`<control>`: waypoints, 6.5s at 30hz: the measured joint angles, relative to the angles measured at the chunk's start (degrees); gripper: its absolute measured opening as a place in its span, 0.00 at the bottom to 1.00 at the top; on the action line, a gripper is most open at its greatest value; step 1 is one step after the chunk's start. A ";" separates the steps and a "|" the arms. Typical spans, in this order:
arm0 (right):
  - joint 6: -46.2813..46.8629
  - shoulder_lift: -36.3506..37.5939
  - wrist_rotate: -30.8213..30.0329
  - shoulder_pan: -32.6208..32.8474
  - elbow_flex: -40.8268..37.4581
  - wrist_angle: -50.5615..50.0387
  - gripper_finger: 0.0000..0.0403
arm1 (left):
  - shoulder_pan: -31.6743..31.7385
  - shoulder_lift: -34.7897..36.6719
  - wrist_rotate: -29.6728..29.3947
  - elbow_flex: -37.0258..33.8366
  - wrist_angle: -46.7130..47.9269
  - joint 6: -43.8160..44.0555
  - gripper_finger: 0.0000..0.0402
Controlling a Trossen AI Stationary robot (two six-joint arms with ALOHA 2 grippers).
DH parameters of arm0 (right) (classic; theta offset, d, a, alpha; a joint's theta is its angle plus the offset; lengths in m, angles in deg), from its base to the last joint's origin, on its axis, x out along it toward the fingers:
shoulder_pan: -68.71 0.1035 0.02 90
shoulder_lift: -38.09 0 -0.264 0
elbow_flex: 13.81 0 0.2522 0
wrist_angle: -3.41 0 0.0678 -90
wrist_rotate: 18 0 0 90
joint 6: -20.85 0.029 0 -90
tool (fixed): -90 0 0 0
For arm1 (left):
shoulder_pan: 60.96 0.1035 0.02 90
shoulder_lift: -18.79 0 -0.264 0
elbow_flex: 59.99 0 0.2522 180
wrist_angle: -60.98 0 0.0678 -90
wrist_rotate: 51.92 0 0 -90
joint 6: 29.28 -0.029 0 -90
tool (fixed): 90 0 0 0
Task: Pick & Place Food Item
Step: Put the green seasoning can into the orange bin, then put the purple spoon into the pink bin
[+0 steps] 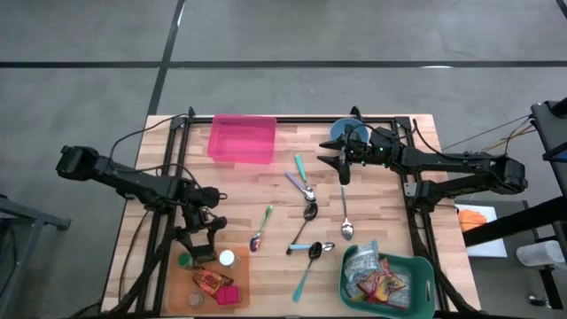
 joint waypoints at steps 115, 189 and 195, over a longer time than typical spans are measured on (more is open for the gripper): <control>-0.01 0.06 0.00 0.02 0.00 -0.01 0.52 | 8.48 41.79 -70.75 -9.42 -25.91 -136.29 0.86; 0.00 0.00 0.00 0.00 0.00 0.00 0.52 | -4.05 -42.77 -66.43 49.12 27.16 -58.84 0.86; 0.00 0.00 0.00 0.02 0.00 0.00 0.52 | -4.33 -44.96 -66.25 49.52 24.35 -59.20 0.86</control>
